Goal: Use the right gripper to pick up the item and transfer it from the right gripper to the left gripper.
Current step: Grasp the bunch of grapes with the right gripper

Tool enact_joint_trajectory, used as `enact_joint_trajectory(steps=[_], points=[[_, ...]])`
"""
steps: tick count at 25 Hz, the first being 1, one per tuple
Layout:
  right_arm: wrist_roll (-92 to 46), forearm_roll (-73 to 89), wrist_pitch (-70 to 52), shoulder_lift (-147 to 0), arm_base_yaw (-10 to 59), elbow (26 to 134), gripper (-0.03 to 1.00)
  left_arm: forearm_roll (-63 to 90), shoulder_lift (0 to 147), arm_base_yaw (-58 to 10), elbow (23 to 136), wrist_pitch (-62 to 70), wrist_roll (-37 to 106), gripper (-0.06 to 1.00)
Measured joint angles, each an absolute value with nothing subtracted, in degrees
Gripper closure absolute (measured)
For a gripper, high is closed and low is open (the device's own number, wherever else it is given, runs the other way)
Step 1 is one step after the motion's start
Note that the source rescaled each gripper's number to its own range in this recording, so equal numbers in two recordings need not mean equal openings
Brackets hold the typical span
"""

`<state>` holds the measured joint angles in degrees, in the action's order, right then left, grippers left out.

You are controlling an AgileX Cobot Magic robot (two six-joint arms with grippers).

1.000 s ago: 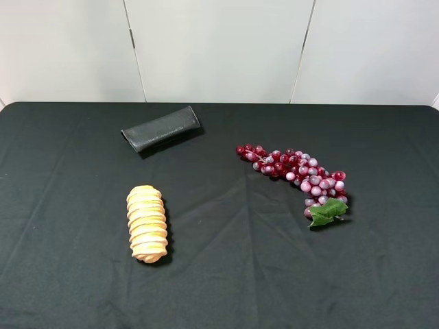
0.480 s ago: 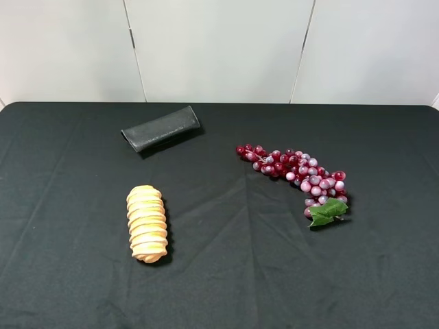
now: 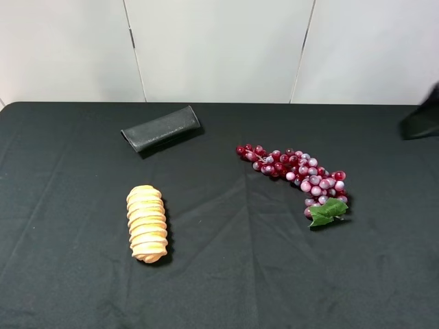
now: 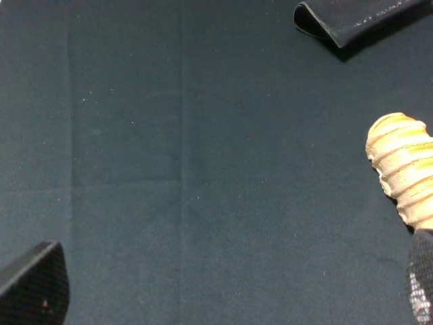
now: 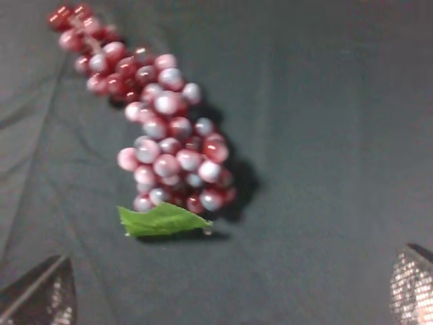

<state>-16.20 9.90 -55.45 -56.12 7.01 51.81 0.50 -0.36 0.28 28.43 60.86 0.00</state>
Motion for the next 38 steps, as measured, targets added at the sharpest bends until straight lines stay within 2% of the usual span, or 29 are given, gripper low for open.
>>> enact_joint_trajectory(steps=[6,16,29,38], points=[[-19.3,9.0,-52.4,-65.5,14.1,51.8,-0.03,0.5,-0.4,0.3,28.4,60.9,0.0,-0.06],[-25.1,8.2,-46.8,-78.3,21.4,52.0,-0.03,0.5,-0.4,0.3,28.4,60.9,0.0,-0.06],[-27.6,4.8,-38.1,-90.5,21.8,52.0,-0.03,0.5,-0.4,0.3,28.4,60.9,0.0,-0.06],[-20.6,-4.8,-35.0,-96.3,21.8,52.5,-0.03,0.5,-0.4,0.3,28.4,60.9,0.0,-0.06]])
